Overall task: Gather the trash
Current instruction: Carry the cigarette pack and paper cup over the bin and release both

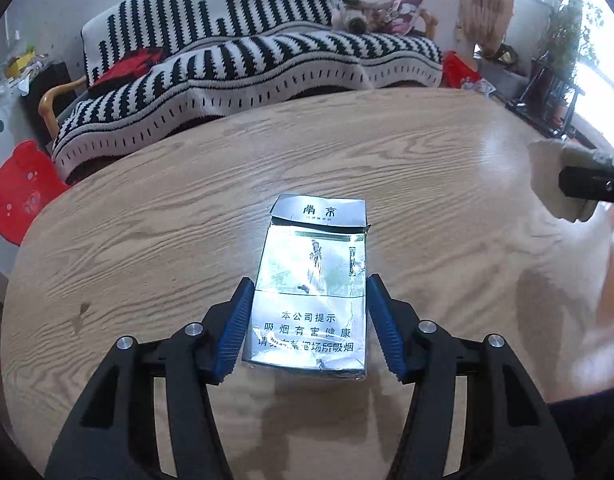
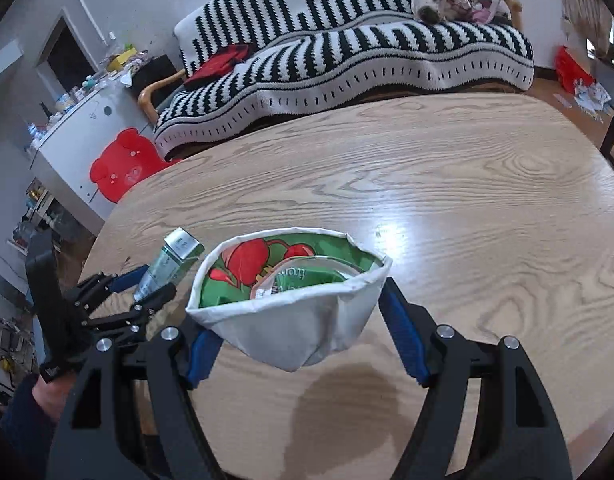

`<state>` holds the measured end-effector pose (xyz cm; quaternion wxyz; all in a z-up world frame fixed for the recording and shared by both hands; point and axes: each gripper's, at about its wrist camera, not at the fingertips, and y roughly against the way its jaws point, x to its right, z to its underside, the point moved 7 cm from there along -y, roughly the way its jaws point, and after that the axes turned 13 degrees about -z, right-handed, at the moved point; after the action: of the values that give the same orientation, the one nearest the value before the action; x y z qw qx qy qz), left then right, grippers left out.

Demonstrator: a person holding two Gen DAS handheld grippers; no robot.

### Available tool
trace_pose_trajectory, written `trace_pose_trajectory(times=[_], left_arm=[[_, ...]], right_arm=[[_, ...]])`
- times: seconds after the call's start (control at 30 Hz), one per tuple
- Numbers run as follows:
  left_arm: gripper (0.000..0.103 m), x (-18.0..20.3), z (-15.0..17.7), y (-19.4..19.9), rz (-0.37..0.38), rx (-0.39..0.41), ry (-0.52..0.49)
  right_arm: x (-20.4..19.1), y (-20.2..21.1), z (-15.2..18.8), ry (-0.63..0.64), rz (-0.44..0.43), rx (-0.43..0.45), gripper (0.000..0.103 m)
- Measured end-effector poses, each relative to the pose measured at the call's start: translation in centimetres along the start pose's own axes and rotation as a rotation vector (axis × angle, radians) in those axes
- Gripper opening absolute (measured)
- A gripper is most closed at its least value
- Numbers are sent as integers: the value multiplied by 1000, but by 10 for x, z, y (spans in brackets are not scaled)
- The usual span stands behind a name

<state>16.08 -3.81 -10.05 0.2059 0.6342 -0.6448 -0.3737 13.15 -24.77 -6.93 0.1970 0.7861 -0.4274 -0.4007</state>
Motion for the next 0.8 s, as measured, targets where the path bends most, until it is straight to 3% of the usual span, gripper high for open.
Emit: trace_pose_trajectory(times=[0.3, 0.6, 0.8], left_arm=[[56, 5, 35, 81, 18, 40, 9], [56, 18, 98, 130, 35, 70, -68], [56, 18, 150, 135, 79, -7, -85]], right_arm=[[-49, 48, 75, 47, -65, -11, 72], [-100, 55, 156, 116, -118, -79, 72], [-111, 54, 198, 98, -156, -139, 72]])
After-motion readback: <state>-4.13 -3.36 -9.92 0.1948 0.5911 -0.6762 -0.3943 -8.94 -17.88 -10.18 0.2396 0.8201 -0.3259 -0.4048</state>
